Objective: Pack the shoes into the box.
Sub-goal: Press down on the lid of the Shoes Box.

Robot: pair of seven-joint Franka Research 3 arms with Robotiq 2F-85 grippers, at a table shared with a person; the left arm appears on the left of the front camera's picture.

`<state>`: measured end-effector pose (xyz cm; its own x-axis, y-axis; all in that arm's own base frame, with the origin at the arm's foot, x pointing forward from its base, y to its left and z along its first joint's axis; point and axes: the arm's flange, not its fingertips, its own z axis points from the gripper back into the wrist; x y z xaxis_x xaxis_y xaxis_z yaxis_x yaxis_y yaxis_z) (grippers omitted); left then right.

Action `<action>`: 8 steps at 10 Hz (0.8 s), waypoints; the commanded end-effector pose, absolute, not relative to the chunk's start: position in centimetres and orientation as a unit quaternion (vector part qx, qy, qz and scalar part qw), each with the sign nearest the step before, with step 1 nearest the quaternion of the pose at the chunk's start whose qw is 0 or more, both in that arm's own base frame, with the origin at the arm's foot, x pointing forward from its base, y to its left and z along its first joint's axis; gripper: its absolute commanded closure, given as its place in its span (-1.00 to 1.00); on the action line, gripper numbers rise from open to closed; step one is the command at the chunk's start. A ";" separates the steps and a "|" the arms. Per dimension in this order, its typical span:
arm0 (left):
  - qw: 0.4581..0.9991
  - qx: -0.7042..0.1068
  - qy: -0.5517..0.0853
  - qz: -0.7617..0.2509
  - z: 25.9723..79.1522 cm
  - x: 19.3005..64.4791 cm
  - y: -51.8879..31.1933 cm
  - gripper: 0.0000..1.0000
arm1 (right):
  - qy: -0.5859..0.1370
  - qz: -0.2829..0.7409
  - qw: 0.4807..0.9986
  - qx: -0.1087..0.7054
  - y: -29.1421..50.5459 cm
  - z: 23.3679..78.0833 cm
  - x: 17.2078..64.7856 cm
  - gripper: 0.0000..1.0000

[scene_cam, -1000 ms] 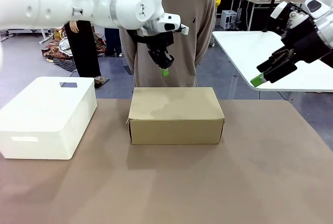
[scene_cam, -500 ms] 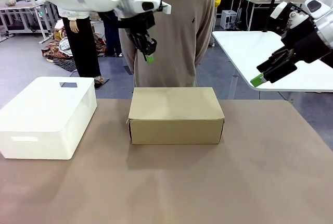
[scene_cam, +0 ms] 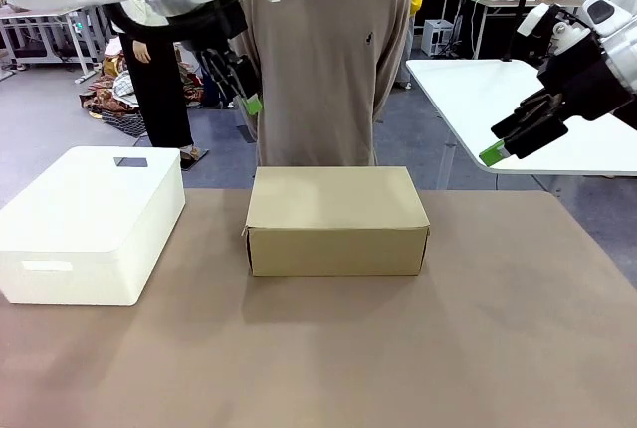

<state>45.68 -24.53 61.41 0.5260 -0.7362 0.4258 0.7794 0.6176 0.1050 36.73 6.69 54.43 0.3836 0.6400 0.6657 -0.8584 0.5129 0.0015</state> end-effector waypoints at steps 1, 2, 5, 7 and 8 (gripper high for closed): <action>0.860 -0.051 -0.252 -0.440 59.4 43.3 -23.9 -1.00 | -0.307 0.455 0.818 0.169 6.8 54.5 36.8 -1.00; 0.864 -0.042 -0.263 -0.427 58.8 42.4 -23.8 -1.00 | -0.307 0.455 0.818 0.169 6.8 54.5 36.8 -1.00; 0.871 -0.039 -0.269 -0.409 57.2 41.5 -23.1 -1.00 | -0.307 0.455 0.818 0.169 6.8 54.5 36.8 -1.00; 0.866 -0.068 -0.280 -0.408 56.9 41.2 -21.8 -1.00 | -0.307 0.455 0.818 0.169 6.8 54.5 36.8 -1.00; 0.867 -0.072 -0.280 -0.405 56.8 41.2 -21.5 -1.00 | -0.307 0.455 0.818 0.169 6.8 54.5 36.8 -1.00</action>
<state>41.81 -22.42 57.04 0.5310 -0.6758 0.5112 0.7331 0.6689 0.1228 36.73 6.71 54.43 0.3832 0.6402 0.6658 -0.8586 0.5126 0.0014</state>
